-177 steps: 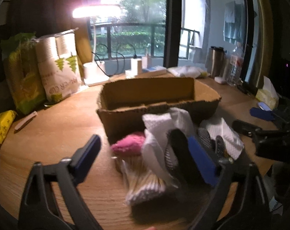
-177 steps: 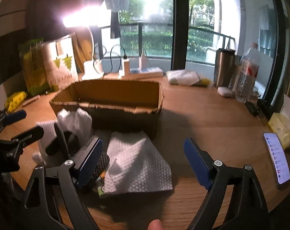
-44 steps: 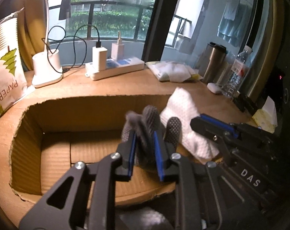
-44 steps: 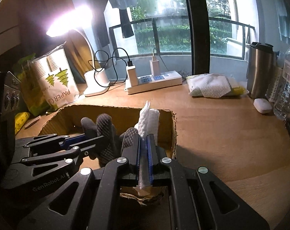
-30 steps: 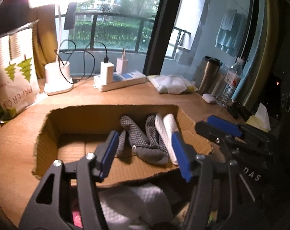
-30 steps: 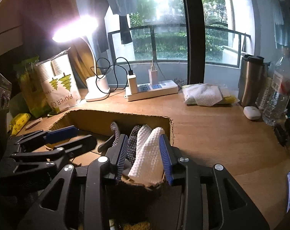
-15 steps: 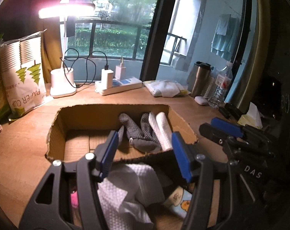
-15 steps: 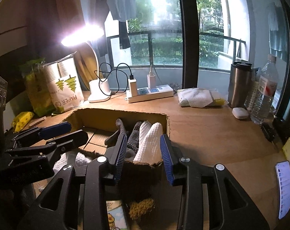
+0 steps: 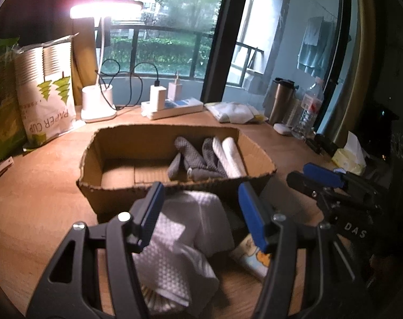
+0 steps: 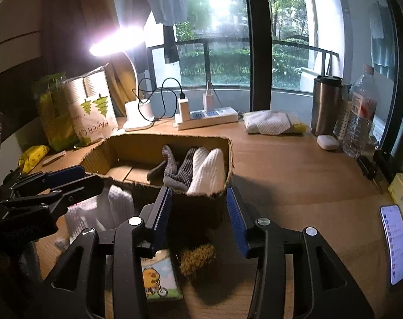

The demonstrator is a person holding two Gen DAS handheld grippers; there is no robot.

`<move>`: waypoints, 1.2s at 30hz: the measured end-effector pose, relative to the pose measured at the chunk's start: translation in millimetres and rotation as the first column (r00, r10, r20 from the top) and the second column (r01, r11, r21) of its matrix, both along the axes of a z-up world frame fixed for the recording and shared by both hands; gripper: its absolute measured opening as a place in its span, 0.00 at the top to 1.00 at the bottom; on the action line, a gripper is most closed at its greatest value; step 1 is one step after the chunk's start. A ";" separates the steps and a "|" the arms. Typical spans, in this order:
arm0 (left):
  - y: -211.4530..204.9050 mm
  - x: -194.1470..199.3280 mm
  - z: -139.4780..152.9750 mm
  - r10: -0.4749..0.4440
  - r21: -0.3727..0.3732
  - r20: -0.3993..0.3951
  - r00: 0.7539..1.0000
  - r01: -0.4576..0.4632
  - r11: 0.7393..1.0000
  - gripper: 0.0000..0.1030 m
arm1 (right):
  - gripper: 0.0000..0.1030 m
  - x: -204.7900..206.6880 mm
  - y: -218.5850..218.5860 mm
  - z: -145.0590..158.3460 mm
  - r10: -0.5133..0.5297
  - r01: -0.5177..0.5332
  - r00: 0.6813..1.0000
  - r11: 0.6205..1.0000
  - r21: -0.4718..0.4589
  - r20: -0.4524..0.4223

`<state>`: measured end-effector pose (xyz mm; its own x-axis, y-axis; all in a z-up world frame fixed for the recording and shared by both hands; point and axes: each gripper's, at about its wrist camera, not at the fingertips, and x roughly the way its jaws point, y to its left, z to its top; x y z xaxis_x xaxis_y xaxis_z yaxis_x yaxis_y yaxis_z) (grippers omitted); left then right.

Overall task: Organize soft objects
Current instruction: 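Lower both items into the box and open both tools, then grasp the brown fuzzy keychain with the right tool while the left grasps the green tissue pack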

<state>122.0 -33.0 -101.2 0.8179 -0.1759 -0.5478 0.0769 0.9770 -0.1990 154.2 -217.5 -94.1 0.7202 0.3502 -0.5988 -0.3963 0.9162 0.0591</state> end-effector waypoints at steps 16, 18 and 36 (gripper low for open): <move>-5.6 -4.4 -22.1 0.015 0.025 -0.058 0.998 -0.013 1.000 0.42 | 0.55 16.3 1.1 -56.6 0.016 -0.020 0.984 1.000 -0.018 -0.178; -5.8 -4.5 -23.3 0.016 0.029 -0.061 0.998 -0.014 0.999 0.42 | 0.55 20.4 2.1 -60.0 0.028 -0.031 0.978 0.999 -0.015 -0.207; -61.5 -6.7 -22.0 -0.124 0.097 -0.082 0.989 0.132 0.986 0.42 | 0.66 14.4 -23.2 -65.1 0.016 -0.022 0.967 1.000 -0.021 -0.255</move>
<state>115.3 -94.5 -123.3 0.7478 -0.2165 -0.6276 0.1914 0.9755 -0.1085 168.6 -240.6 -159.2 0.5357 0.3459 -0.7703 -0.3885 0.9109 0.1388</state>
